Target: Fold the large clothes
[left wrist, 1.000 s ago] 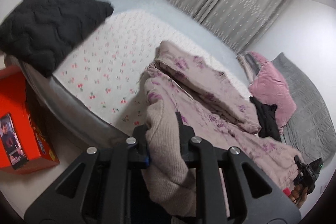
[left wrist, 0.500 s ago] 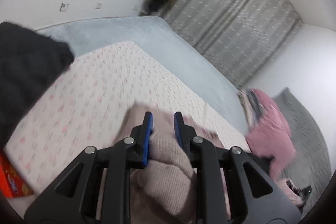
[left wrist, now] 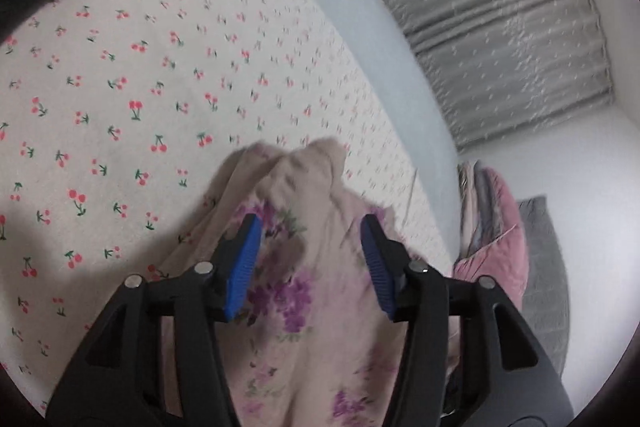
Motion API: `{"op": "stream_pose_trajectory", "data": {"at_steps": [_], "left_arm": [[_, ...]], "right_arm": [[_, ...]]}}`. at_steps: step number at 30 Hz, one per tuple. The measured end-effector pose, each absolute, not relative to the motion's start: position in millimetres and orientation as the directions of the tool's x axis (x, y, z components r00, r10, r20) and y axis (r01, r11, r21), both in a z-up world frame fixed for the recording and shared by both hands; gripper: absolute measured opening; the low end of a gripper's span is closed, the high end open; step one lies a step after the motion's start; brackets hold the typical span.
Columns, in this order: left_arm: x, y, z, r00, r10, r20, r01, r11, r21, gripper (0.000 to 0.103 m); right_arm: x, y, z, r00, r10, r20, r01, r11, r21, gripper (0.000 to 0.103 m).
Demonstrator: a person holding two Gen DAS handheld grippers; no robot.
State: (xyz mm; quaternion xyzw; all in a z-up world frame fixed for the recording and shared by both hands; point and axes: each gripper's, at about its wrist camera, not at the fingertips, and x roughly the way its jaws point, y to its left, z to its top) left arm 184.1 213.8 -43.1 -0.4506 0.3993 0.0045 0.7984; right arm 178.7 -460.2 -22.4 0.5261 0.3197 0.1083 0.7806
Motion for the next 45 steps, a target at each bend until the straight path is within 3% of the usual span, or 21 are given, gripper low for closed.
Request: {"op": "stream_pose_trajectory", "data": {"at_steps": [2, 4, 7, 13, 14, 17, 21, 26, 29, 32, 34, 37, 38, 40, 41, 42, 45], "left_arm": [[190.6, 200.4, -44.6, 0.64, -0.343, -0.687, -0.34, 0.676, -0.654, 0.065], [194.2, 193.2, -42.3, 0.626, -0.322, -0.71, -0.327, 0.717, -0.615, 0.066], [192.0, 195.0, -49.7, 0.6, -0.288, -0.746, -0.349, 0.745, -0.568, 0.067], [194.0, 193.3, -58.1, 0.567, -0.2, -0.799, -0.361, 0.811, -0.46, 0.067], [195.3, 192.3, -62.8, 0.56, -0.214, -0.8, -0.35, 0.815, -0.463, 0.061], [196.0, 187.4, -62.7, 0.549, -0.188, -0.814, -0.331, 0.845, -0.419, 0.028], [188.2, 187.8, -34.5, 0.642, -0.168, -0.748, -0.298, 0.845, -0.445, 0.017], [179.6, 178.4, 37.8, 0.818, -0.118, -0.562, -0.191, 0.868, -0.459, 0.016], [201.3, 162.1, 46.9, 0.818, -0.11, -0.565, -0.171, 0.891, -0.421, 0.016], [241.7, 147.9, 9.4, 0.739, -0.06, -0.671, -0.222, 0.918, -0.328, 0.016], [256.9, 154.3, -29.9, 0.658, -0.076, -0.749, -0.271, 0.904, -0.329, 0.016], [260.6, 178.8, -64.7, 0.613, -0.138, -0.778, -0.312, 0.862, -0.399, 0.016], [257.8, 185.5, -67.9, 0.619, -0.165, -0.768, -0.313, 0.845, -0.434, 0.016], [253.3, 187.9, -65.4, 0.63, -0.172, -0.757, -0.309, 0.839, -0.447, 0.016], [251.1, 184.6, -63.8, 0.631, -0.158, -0.759, -0.307, 0.848, -0.432, 0.016], [250.0, 180.3, -62.8, 0.631, -0.145, -0.762, -0.307, 0.855, -0.418, 0.016], [254.3, 174.2, -60.8, 0.63, -0.118, -0.768, -0.31, 0.868, -0.388, 0.016]], "right_arm": [[167.5, -454.5, 0.7, 0.818, 0.372, -0.438, 0.14, 0.61, 0.78, 0.065], [169.5, -433.6, 7.9, 0.794, 0.351, -0.496, 0.085, 0.744, 0.663, 0.065], [191.8, -395.2, 1.8, 0.722, 0.343, -0.601, 0.017, 0.86, 0.51, 0.065], [229.4, -325.0, -13.6, 0.67, 0.211, -0.711, -0.096, 0.975, 0.199, 0.065], [232.0, -324.5, -18.5, 0.665, 0.19, -0.723, -0.096, 0.981, 0.169, 0.064], [248.1, -316.7, -38.6, 0.642, 0.095, -0.761, -0.063, 0.995, 0.071, 0.018], [241.0, -317.4, -25.6, 0.693, 0.051, -0.719, -0.036, 0.999, 0.037, 0.004], [210.6, -339.4, 50.7, 0.843, 0.015, -0.537, 0.06, 0.991, 0.122, 0.001], [204.6, -357.1, 74.2, 0.881, -0.054, -0.471, 0.137, 0.98, 0.144, 0.0], [230.3, -361.4, 44.6, 0.823, 0.01, -0.568, 0.107, 0.979, 0.173, 0.0], [254.6, -347.6, -8.6, 0.697, 0.145, -0.702, -0.015, 0.982, 0.187, 0.001], [271.4, -328.8, -52.9, 0.544, 0.069, -0.836, -0.087, 0.996, 0.026, 0.002], [271.7, -331.3, -50.3, 0.548, 0.091, -0.831, -0.096, 0.994, 0.045, 0.005], [268.9, -348.8, -37.4, 0.564, 0.19, -0.803, -0.083, 0.981, 0.174, 0.029], [265.6, -355.5, -32.5, 0.579, 0.232, -0.782, -0.08, 0.97, 0.229, 0.063], [263.1, -357.8, -27.4, 0.589, 0.262, -0.764, -0.084, 0.961, 0.264, 0.088], [258.1, -358.8, -24.0, 0.59, 0.214, -0.778, -0.062, 0.974, 0.22, 0.095]]}}
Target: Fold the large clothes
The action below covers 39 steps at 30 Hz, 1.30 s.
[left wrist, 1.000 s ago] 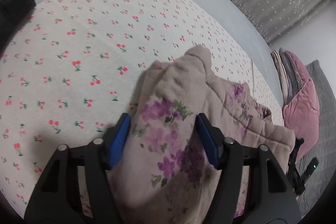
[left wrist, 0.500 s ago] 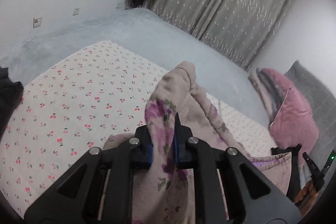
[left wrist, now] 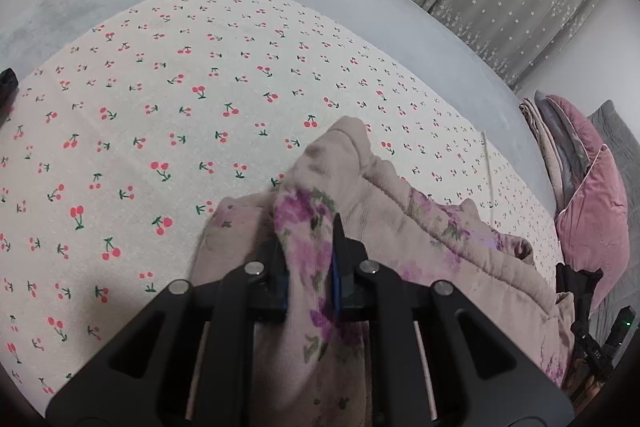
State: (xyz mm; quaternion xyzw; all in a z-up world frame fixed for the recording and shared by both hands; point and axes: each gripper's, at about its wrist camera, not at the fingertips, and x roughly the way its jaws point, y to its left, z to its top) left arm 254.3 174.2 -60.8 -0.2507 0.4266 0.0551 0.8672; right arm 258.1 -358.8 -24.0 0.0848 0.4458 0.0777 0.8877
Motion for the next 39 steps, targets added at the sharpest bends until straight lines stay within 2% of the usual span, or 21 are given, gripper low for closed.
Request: {"op": "stream_pose_trajectory", "data": {"at_steps": [3, 7, 8, 9, 10, 11, 12, 14, 16, 18, 20, 22, 24, 27, 29, 34, 37, 39], "left_arm": [[253.7, 174.2, -61.0, 0.633, -0.125, -0.764, -0.311, 0.863, -0.398, 0.017], [254.3, 173.1, -60.8, 0.634, -0.112, -0.765, -0.316, 0.866, -0.389, 0.017], [254.3, 172.1, -59.5, 0.635, -0.107, -0.765, -0.319, 0.866, -0.386, 0.017], [254.0, 172.0, -57.5, 0.64, -0.101, -0.762, -0.324, 0.863, -0.387, 0.016], [251.8, 172.7, -53.8, 0.653, -0.099, -0.75, -0.326, 0.858, -0.397, 0.016], [249.1, 174.0, -47.1, 0.673, -0.1, -0.733, -0.323, 0.852, -0.412, 0.016], [247.1, 175.4, -40.6, 0.689, -0.101, -0.718, -0.318, 0.848, -0.424, 0.016], [238.5, 179.5, -15.3, 0.753, -0.113, -0.649, -0.283, 0.834, -0.474, 0.016], [233.6, 177.3, 3.3, 0.784, -0.084, -0.615, -0.272, 0.844, -0.462, 0.016], [237.6, 171.5, 10.4, 0.779, -0.021, -0.627, -0.295, 0.87, -0.396, 0.016], [253.3, 170.0, -4.3, 0.74, -0.012, -0.673, -0.323, 0.871, -0.37, 0.016], [271.6, 164.6, -34.6, 0.689, 0.01, -0.725, -0.354, 0.877, -0.325, 0.016], [284.5, 155.1, -64.8, 0.617, 0.044, -0.786, -0.379, 0.892, -0.248, 0.017], [286.6, 151.2, -76.0, 0.61, 0.089, -0.788, -0.402, 0.891, -0.211, 0.018], [286.7, 148.7, -72.1, 0.622, 0.115, -0.775, -0.4, 0.897, -0.188, 0.019], [279.0, 150.0, -73.6, 0.638, 0.105, -0.763, -0.408, 0.886, -0.219, 0.024], [270.3, 152.6, -72.3, 0.649, 0.112, -0.752, -0.42, 0.878, -0.231, 0.024], [269.9, 155.0, -72.3, 0.657, 0.11, -0.745, -0.422, 0.873, -0.243, 0.024]], "right_arm": [[267.4, -364.3, -39.2, 0.529, 0.2, -0.825, -0.018, 0.974, 0.224, 0.095], [278.1, -374.3, -58.5, 0.508, 0.245, -0.826, 0.026, 0.954, 0.299, 0.094], [276.3, -373.1, -58.4, 0.52, 0.24, -0.82, 0.037, 0.952, 0.303, 0.073], [276.9, -372.1, -58.7, 0.53, 0.238, -0.814, 0.037, 0.952, 0.302, 0.032], [276.7, -371.4, -55.5, 0.547, 0.216, -0.809, 0.051, 0.956, 0.29, 0.027], [274.2, -369.5, -48.5, 0.571, 0.199, -0.797, 0.048, 0.96, 0.274, 0.018], [270.9, -364.1, -37.5, 0.604, 0.179, -0.776, 0.028, 0.969, 0.245, 0.016], [258.6, -351.2, -0.9, 0.702, 0.104, -0.704, 0.011, 0.988, 0.157, 0.015], [249.1, -344.9, 33.4, 0.776, 0.09, -0.624, 0.009, 0.988, 0.153, 0.014], [248.3, -343.0, 47.4, 0.81, 0.072, -0.582, 0.032, 0.986, 0.166, 0.014], [255.3, -340.5, 43.9, 0.819, 0.023, -0.573, 0.075, 0.986, 0.147, 0.014], [268.5, -339.5, 25.1, 0.805, -0.025, -0.592, 0.125, 0.984, 0.129, 0.014], [286.9, -338.9, -8.0, 0.755, -0.079, -0.651, 0.171, 0.982, 0.08, 0.015], [312.1, -339.4, -64.1, 0.649, -0.108, -0.753, 0.213, 0.976, 0.044, 0.015], [316.1, -339.1, -62.5, 0.652, -0.137, -0.746, 0.243, 0.97, 0.033, 0.016], [316.4, -349.1, -66.9, 0.639, -0.132, -0.758, 0.267, 0.962, 0.057, 0.019], [317.3, -339.7, -65.4, 0.647, -0.159, -0.745, 0.25, 0.968, 0.011, 0.02], [316.7, -334.0, -65.8, 0.65, -0.169, -0.741, 0.241, 0.97, -0.009, 0.027]]}}
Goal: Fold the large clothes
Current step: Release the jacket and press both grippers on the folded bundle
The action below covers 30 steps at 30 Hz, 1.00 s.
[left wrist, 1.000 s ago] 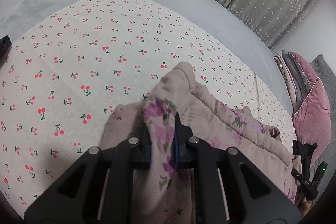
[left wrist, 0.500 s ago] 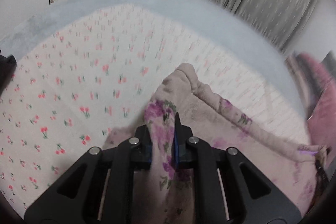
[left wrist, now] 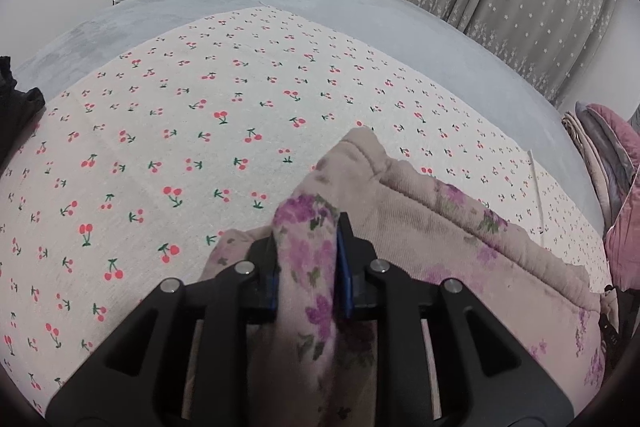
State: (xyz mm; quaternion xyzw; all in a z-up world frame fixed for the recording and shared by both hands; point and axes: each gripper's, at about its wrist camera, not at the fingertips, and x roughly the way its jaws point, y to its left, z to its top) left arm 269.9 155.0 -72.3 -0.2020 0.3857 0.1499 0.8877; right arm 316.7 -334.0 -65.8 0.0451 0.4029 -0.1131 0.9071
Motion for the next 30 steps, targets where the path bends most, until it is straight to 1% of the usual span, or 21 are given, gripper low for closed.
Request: {"op": "stream_pose_trajectory", "data": {"at_steps": [1, 2, 3, 4, 5, 6, 7, 8, 10, 11, 14, 16, 18, 19, 22, 24, 25, 27, 28, 29, 30], "left_arm": [[268.0, 156.5, -70.5, 0.666, 0.101, -0.739, -0.418, 0.871, -0.258, 0.026], [266.2, 158.3, -67.4, 0.676, 0.088, -0.731, -0.412, 0.869, -0.276, 0.029], [263.9, 160.3, -63.5, 0.683, 0.072, -0.726, -0.403, 0.867, -0.294, 0.031], [258.5, 164.1, -55.2, 0.695, 0.043, -0.718, -0.39, 0.861, -0.326, 0.035], [252.5, 167.1, -47.4, 0.705, 0.025, -0.709, -0.381, 0.856, -0.349, 0.042], [242.8, 170.0, -36.1, 0.722, 0.011, -0.691, -0.369, 0.851, -0.373, 0.046], [234.3, 171.1, -26.5, 0.741, 0.004, -0.672, -0.356, 0.851, -0.387, 0.056], [218.1, 172.0, -11.5, 0.774, 0.001, -0.633, -0.332, 0.852, -0.405, 0.066], [191.8, 171.8, 8.1, 0.819, 0.009, -0.573, -0.314, 0.843, -0.436, 0.076], [181.0, 170.3, 16.0, 0.832, 0.006, -0.555, -0.308, 0.838, -0.451, 0.077], [154.9, 148.8, 28.2, 0.834, -0.062, -0.548, -0.235, 0.859, -0.454, 0.077], [137.6, 117.1, 27.0, 0.831, -0.073, -0.552, -0.184, 0.899, -0.396, 0.077], [124.6, 80.6, 19.4, 0.823, -0.021, -0.567, -0.163, 0.949, -0.271, 0.077], [122.3, 65.7, 13.1, 0.812, -0.013, -0.583, -0.154, 0.959, -0.237, 0.077], [124.4, 41.0, -6.9, 0.765, -0.07, -0.64, -0.103, 0.968, -0.23, 0.077], [129.9, 27.6, -19.5, 0.74, -0.082, -0.668, -0.087, 0.972, -0.217, 0.077], [134.5, 20.3, -28.3, 0.722, -0.073, -0.688, -0.078, 0.98, -0.185, 0.077], [145.8, 10.0, -40.8, 0.671, -0.014, -0.741, -0.07, 0.994, -0.081, 0.077], [150.6, 14.1, -44.1, 0.657, 0.006, -0.754, -0.09, 0.993, -0.071, 0.079], [153.1, 19.5, -45.4, 0.651, 0.0, -0.759, -0.114, 0.989, -0.097, 0.079], [155.5, 29.1, -45.4, 0.645, -0.02, -0.764, -0.148, 0.978, -0.15, 0.079]], "right_arm": [[315.7, -332.6, -66.2, 0.649, -0.171, -0.741, 0.243, 0.97, -0.011, 0.029], [314.9, -334.2, -65.9, 0.645, -0.175, -0.744, 0.254, 0.967, -0.008, 0.037], [311.9, -335.8, -65.4, 0.641, -0.174, -0.747, 0.267, 0.964, 0.005, 0.05], [310.6, -340.2, -64.9, 0.638, -0.166, -0.752, 0.278, 0.96, 0.024, 0.057], [305.2, -345.6, -60.9, 0.638, -0.137, -0.758, 0.285, 0.956, 0.067, 0.061], [297.2, -352.3, -54.0, 0.647, -0.093, -0.757, 0.289, 0.948, 0.131, 0.061], [287.3, -358.1, -44.5, 0.66, -0.059, -0.749, 0.302, 0.934, 0.192, 0.062], [276.7, -362.8, -33.8, 0.676, -0.04, -0.736, 0.315, 0.918, 0.239, 0.063], [243.7, -364.6, -3.6, 0.723, -0.029, -0.69, 0.314, 0.904, 0.291, 0.067], [228.9, -361.5, 7.2, 0.738, -0.035, -0.673, 0.305, 0.908, 0.287, 0.069], [169.1, -344.3, 27.9, 0.781, -0.021, -0.624, 0.269, 0.914, 0.305, 0.084], [135.4, -325.3, 24.0, 0.769, 0.063, -0.636, 0.198, 0.922, 0.332, 0.084], [119.8, -301.5, 12.9, 0.718, 0.113, -0.687, 0.133, 0.946, 0.295, 0.084], [114.2, -290.0, 7.4, 0.703, 0.114, -0.702, 0.112, 0.957, 0.268, 0.084], [107.0, -243.9, -16.1, 0.665, 0.079, -0.743, 0.022, 0.992, 0.125, 0.084], [112.6, -219.9, -25.7, 0.661, 0.065, -0.747, -0.026, 0.998, 0.064, 0.084], [115.2, -213.5, -27.7, 0.667, 0.053, -0.743, -0.033, 0.999, 0.041, 0.084], [124.6, -209.3, -30.7, 0.68, 0.047, -0.732, -0.045, 0.999, 0.022, 0.084], [133.0, -212.5, -34.2, 0.671, 0.059, -0.739, -0.043, 0.998, 0.041, 0.085], [139.7, -214.7, -37.9, 0.657, 0.07, -0.751, -0.04, 0.998, 0.058, 0.087], [146.4, -216.3, -42.0, 0.641, 0.08, -0.763, -0.037, 0.997, 0.074, 0.091]]}}
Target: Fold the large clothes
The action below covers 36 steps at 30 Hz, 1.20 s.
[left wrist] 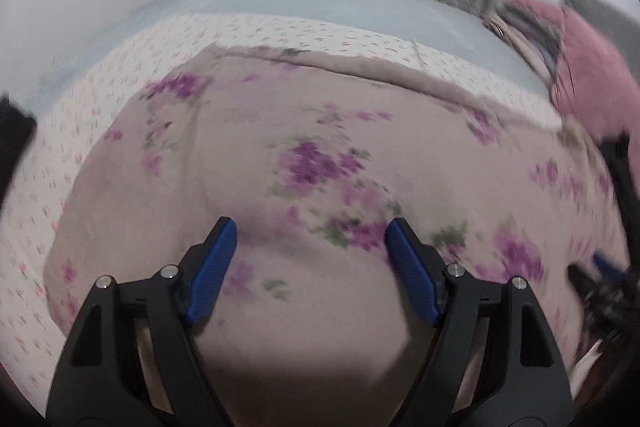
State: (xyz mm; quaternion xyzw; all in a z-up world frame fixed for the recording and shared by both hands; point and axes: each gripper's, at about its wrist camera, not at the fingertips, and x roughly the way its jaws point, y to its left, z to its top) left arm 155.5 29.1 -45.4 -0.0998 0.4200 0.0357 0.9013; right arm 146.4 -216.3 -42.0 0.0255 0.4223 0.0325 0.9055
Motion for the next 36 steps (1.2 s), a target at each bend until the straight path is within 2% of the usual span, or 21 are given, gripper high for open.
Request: {"op": "stream_pose_trajectory", "data": {"at_steps": [2, 6, 11, 14, 19, 24, 31, 35, 36], "left_arm": [[159.1, 46.1, -45.9, 0.636, -0.036, -0.771, -0.215, 0.951, -0.221, 0.079], [163.9, 40.7, -48.6, 0.611, 0.015, -0.792, -0.241, 0.956, -0.168, 0.079], [151.1, 45.9, -29.6, 0.628, -0.026, -0.777, -0.267, 0.931, -0.247, 0.079], [146.6, 55.1, -20.8, 0.63, -0.047, -0.776, -0.292, 0.911, -0.292, 0.079], [138.7, 60.5, -1.8, 0.632, 0.004, -0.775, -0.319, 0.913, -0.256, 0.079], [133.8, 54.6, -2.7, 0.605, -0.055, -0.795, -0.366, 0.867, -0.339, 0.079], [146.8, 41.7, -18.4, 0.572, 0.017, -0.82, -0.371, 0.897, -0.24, 0.079], [144.5, 65.2, -32.2, 0.567, 0.151, -0.81, -0.365, 0.928, -0.083, 0.079], [143.4, 74.9, -41.7, 0.569, 0.19, -0.8, -0.357, 0.933, -0.033, 0.079]], "right_arm": [[163.0, -220.7, -52.5, 0.625, 0.092, -0.775, -0.038, 0.995, 0.088, 0.096], [175.1, -221.0, -67.6, 0.604, 0.104, -0.79, -0.049, 0.994, 0.093, 0.101], [183.1, -223.3, -69.7, 0.589, 0.119, -0.799, -0.052, 0.993, 0.109, 0.101], [169.4, -228.4, -55.2, 0.622, 0.115, -0.774, -0.025, 0.992, 0.127, 0.101], [132.4, -249.8, -25.1, 0.689, 0.093, -0.719, 0.073, 0.978, 0.196, 0.101], [114.5, -276.7, -18.2, 0.685, 0.068, -0.725, 0.141, 0.964, 0.224, 0.101], [114.2, -307.1, -37.0, 0.623, 0.043, -0.781, 0.231, 0.944, 0.237, 0.101], [126.5, -277.6, -48.0, 0.604, -0.105, -0.79, 0.161, 0.987, -0.008, 0.103], [128.8, -276.0, -49.7, 0.601, -0.112, -0.791, 0.16, 0.987, -0.018, 0.103]]}}
